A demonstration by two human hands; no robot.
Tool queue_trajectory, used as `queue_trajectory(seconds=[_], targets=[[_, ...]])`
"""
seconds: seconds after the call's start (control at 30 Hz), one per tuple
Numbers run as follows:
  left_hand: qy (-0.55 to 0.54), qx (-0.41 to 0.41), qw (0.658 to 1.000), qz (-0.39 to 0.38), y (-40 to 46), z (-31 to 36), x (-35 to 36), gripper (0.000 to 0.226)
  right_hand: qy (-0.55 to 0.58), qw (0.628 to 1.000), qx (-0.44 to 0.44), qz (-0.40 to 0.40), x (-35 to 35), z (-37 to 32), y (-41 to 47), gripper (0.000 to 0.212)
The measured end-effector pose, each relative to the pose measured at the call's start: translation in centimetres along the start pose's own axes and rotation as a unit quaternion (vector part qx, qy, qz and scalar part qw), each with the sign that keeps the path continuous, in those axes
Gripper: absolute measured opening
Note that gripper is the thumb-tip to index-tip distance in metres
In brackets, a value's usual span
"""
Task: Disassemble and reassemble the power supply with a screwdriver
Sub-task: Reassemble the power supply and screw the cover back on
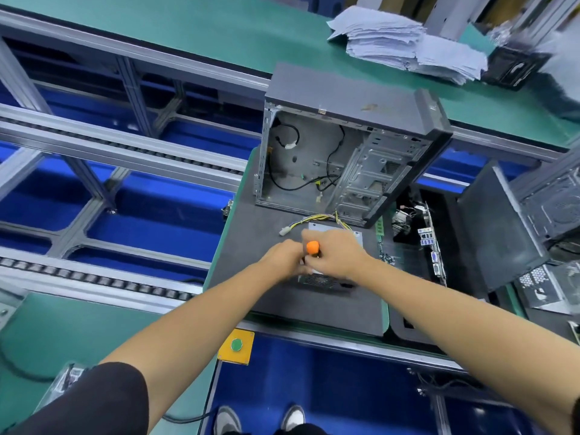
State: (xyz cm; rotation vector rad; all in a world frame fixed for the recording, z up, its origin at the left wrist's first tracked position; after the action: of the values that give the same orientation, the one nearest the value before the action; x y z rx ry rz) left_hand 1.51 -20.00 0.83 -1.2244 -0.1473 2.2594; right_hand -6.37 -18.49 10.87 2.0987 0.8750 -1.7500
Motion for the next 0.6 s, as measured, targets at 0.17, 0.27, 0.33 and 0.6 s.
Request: queue_trajectory(seconds=[0.17,0.27,0.33,0.6], targets=[[-0.136,0.042,0.99,-0.025,1.0,-0.1,0.0,0.025,0.08,0.994,0.058,0.037,-3.0,4.6,-0.8,0.018],[-0.126,0.085,0.987,-0.049,2.0,0.5,-0.1,0.013,0.108,0.987,0.108,0.043,-3.2,8.2,-2.5,0.007],[-0.124,0.103,0.985,-0.068,2.9,1.7,-0.4,0.012,0.137,0.979,0.139,0.066,-3.4,10.9,-4.1,0.004],[-0.005,0.14,0.988,-0.059,11.0,12.3,0.9,0.007,0.195,0.925,0.304,0.115,-4.0,24.3,-10.6,0.019]])
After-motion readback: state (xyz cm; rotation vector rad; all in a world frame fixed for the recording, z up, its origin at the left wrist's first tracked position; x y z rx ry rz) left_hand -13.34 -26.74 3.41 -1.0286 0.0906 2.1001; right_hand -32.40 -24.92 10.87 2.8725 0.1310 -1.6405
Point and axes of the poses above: each hand's wrist, its own y-axis towards the middle knuckle, its own x-axis out of the palm, z = x × y, the point moved 8 cm from there along y, towards the middle knuckle, and after that the axes turned 8 degrees about -z, right-handed, at the moved point
